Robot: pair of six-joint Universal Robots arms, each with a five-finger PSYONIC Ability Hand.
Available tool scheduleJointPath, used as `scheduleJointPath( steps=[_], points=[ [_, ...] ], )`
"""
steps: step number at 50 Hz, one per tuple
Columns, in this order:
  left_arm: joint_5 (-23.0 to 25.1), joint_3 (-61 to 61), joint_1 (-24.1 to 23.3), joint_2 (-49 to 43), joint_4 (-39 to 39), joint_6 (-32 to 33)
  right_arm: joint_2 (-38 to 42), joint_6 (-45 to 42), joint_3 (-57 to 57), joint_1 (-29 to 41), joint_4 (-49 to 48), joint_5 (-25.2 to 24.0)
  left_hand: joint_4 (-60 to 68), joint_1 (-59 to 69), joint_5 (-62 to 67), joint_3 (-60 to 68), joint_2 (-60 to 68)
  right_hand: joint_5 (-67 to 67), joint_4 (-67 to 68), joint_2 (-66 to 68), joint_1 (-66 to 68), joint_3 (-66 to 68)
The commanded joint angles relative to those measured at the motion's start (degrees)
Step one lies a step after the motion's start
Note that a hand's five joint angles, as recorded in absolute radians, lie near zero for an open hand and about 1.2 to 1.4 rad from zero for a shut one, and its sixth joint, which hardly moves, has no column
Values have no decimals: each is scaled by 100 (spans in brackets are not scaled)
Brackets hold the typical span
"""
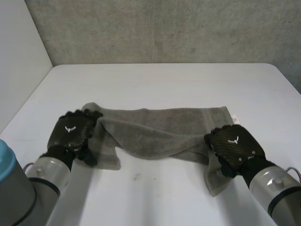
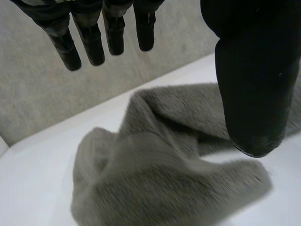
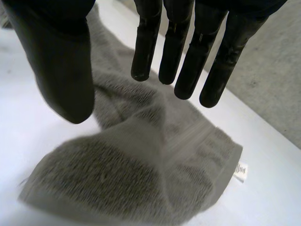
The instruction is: Fold the towel.
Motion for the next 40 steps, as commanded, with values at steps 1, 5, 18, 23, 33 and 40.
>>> scheduleJointPath(
  steps=[1,5,18,23,33,40],
  points=[
    [-332,45,-476,-310,-130,-105,57,-395,314,-28,-24,-7,1093,1074,1083,1090,1067,98,110,160,102,94],
    [-358,151,-600,-487,-130,-326,101,-413,375,-54,-32,-7,1094,1076,1084,1092,1068,-1561,-1549,-1499,-1557,-1564],
    [-516,713,-723,-1532,-121,-572,654,-544,823,-28,-1120,-199,1094,1076,1084,1092,1068,-1620,-1608,-1558,-1616,-1624],
    [-692,889,-723,-1813,-103,-563,926,-991,1026,-19,-1788,-366,1094,1076,1084,1092,1068,-1300,-1288,-1238,-1296,-1304],
    [-710,1065,-714,-2077,-60,-545,1446,-2074,1140,-19,-2344,-393,1563,1545,1553,1561,1538,97,109,159,101,93],
    [-745,1100,-688,-2192,37,-528,1420,-2145,1088,-107,-2362,-402,2978,2960,2968,2976,2952,3758,3770,3820,3761,3754]
  ],
)
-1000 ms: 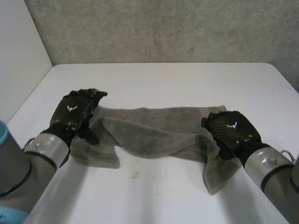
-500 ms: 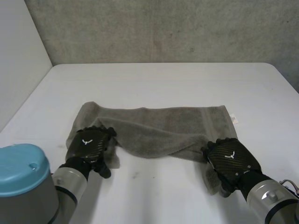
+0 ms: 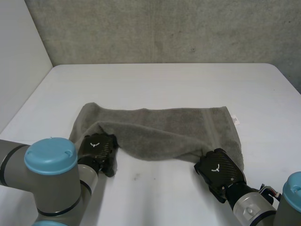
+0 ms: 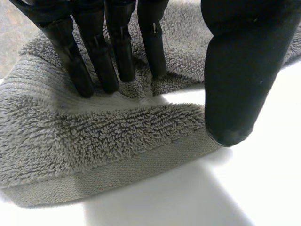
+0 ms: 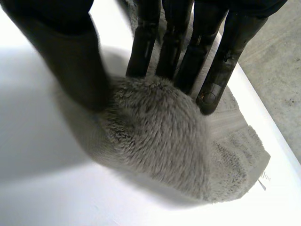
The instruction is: Fold the towel.
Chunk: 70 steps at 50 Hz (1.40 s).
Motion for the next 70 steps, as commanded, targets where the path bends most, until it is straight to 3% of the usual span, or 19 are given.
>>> scheduleJointPath(
  steps=[1,6,8,13,19,24,32,42,43,44,45,47,51,59,70],
  points=[
    [-56,9,40,-76,126,25,-19,-45,-54,-69,8,3,1513,1512,1516,1519,1514,1903,1861,1856,1825,1899],
    [-135,-53,146,-58,240,42,-256,-1,-72,-139,8,11,2577,2576,2579,2583,2578,2082,2040,2035,2004,2078],
    [-179,-114,346,3,267,51,-492,42,-54,-436,8,3,3648,3647,3651,3654,3649,2082,2040,2035,2004,2078],
    [-144,-316,672,362,267,104,-669,392,-89,-797,69,-41,4643,4642,4645,4649,4644,2082,2040,2035,2004,2078],
    [-73,-527,901,777,276,130,-845,1174,-212,-921,166,-269,4661,4660,4663,4666,4661,2082,2040,2035,2004,2078],
    [259,-729,1147,1259,276,139,-1029,1641,-300,-974,446,-427,4661,4660,4663,4666,4661,2082,2040,2035,2004,2078],
    [708,-817,1525,1409,241,384,-1073,1809,-362,-948,834,-630,4661,4660,4663,4666,4661,2082,2040,2035,2004,2078],
    [1130,-931,1587,1409,153,543,-1065,1800,-362,-930,834,-630,4661,4660,4663,4666,4661,2082,2040,2035,2004,2078],
    [1209,-1001,1578,1427,74,543,-1056,1800,-353,-921,834,-630,3414,3413,3416,3420,3415,2082,2040,2035,2004,2078],
    [1210,-1002,1578,1427,73,543,-1056,1800,-353,-921,834,-630,3401,3400,3404,3407,3402,2082,2040,2035,2004,2078],
    [1297,-1089,1569,1497,-66,543,-1038,1800,-353,-912,834,-630,2136,2135,2138,2141,2136,2082,2040,2035,2004,2078],
    [1367,-1186,1578,1654,-259,535,-1021,1792,-353,-912,834,-630,1423,1422,1426,1429,1424,2082,2040,2035,2004,2078],
    [1491,-1511,1534,2190,-839,526,-985,1783,-344,-912,834,-639,1282,1281,1284,1288,1283,2082,2040,2035,2004,2078],
    [1509,-2108,1525,3218,-1148,552,-933,1765,-327,-912,825,-674,1466,1465,1468,1472,1467,2082,2040,2035,2004,2078],
    [1509,-2487,1517,3457,-1280,561,-907,1748,-309,-904,825,-692,1399,1399,1402,1405,1400,2082,2040,2035,2004,2078]
  ],
)
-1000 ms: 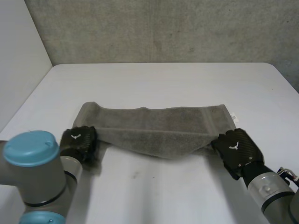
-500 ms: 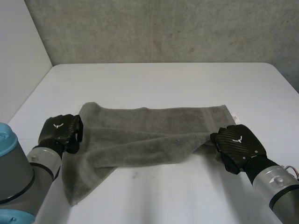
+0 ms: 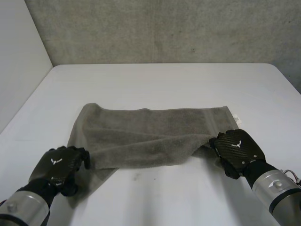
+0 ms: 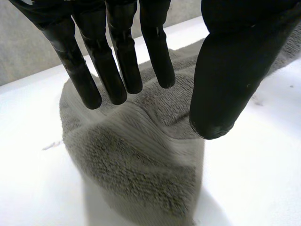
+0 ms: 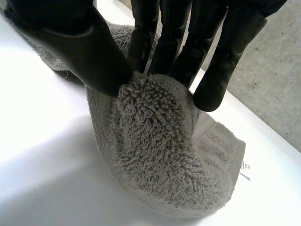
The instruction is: Fold the towel.
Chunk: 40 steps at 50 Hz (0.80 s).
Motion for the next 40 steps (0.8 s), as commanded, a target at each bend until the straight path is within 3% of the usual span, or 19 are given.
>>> scheduleJointPath(
  steps=[1,6,10,24,40],
  points=[
    [-5,-202,32,-21,-37,2,24,-11,15,4,0,-2,469,483,458,463,463,411,332,493,389,571],
    [-5,-326,67,-100,24,2,33,-11,32,4,0,-2,-238,-224,-249,-244,-244,411,332,493,389,571],
    [-13,-352,67,-337,226,11,33,-20,50,4,-9,-2,-1731,-1717,-1742,-1737,-1737,411,332,493,389,571],
    [-31,-212,76,-961,393,555,33,-20,76,13,-35,-2,-1551,-1537,-1562,-1557,-1557,411,332,493,389,571],
    [-40,-36,76,-1365,710,591,68,-20,94,22,-53,-2,-912,-898,-923,-918,-918,411,332,493,389,571]
  ],
)
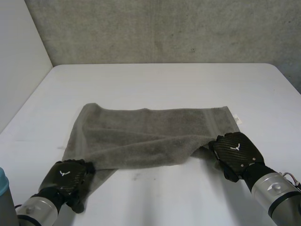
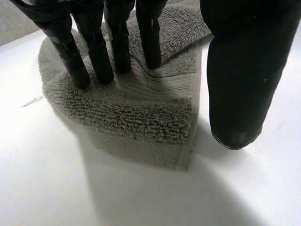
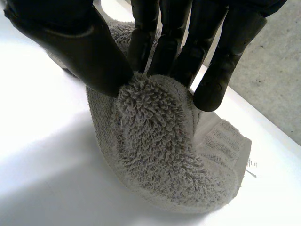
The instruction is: Fold the towel.
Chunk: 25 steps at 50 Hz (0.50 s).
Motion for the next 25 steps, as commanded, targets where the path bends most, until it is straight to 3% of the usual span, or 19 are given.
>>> scheduleJointPath(
  steps=[1,13,25],
  points=[
    [6,122,-2,-163,37,-15,30,0,6,4,-6,0,710,709,699,703,704,411,332,493,389,571],
    [-20,324,7,-585,195,-6,127,-26,6,13,-15,0,895,893,884,887,888,411,332,493,389,571],
    [-11,500,7,-647,283,-15,145,-26,6,13,-24,9,2208,2206,2196,2200,2201,411,332,493,389,571]
  ],
)
